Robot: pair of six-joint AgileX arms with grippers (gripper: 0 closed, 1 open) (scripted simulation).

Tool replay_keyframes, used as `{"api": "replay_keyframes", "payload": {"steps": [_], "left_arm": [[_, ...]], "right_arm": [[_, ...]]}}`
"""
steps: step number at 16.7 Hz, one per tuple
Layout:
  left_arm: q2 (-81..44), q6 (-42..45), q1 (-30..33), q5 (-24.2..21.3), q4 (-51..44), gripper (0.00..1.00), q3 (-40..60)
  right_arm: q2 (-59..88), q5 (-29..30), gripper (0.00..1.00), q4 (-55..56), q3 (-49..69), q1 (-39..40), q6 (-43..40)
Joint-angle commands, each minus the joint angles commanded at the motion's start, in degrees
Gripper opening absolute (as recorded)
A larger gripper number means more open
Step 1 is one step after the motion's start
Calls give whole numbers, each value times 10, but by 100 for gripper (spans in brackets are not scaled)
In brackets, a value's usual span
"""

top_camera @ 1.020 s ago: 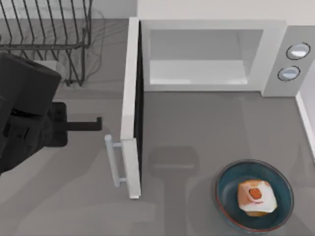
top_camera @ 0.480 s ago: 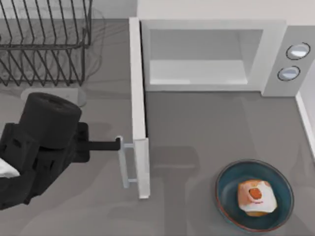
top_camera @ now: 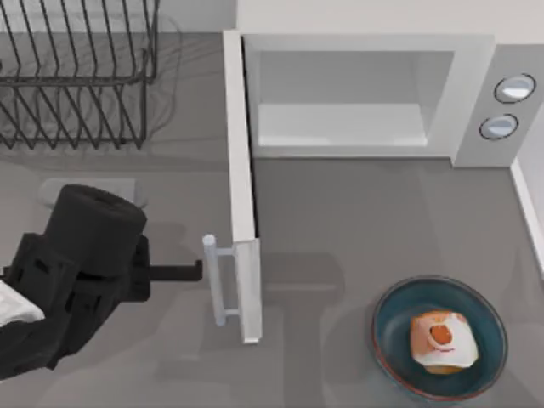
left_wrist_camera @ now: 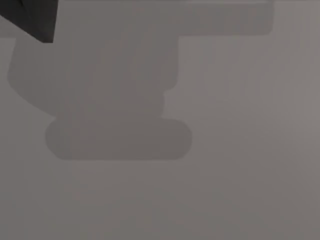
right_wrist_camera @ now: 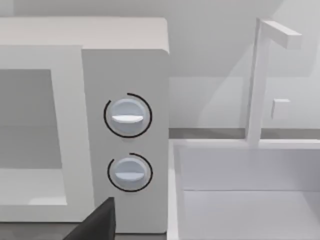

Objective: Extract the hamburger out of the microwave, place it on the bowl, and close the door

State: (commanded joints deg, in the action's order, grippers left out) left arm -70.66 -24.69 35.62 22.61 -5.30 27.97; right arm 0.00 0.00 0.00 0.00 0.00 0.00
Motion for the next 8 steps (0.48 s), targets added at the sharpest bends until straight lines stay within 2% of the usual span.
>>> {"api": "replay_keyframes", "payload": {"steps": [8], "left_arm": [[-165, -143, 166, 101, -40, 0, 137]], "right_arm": [[0, 0, 100, 0, 0, 0, 0]]}}
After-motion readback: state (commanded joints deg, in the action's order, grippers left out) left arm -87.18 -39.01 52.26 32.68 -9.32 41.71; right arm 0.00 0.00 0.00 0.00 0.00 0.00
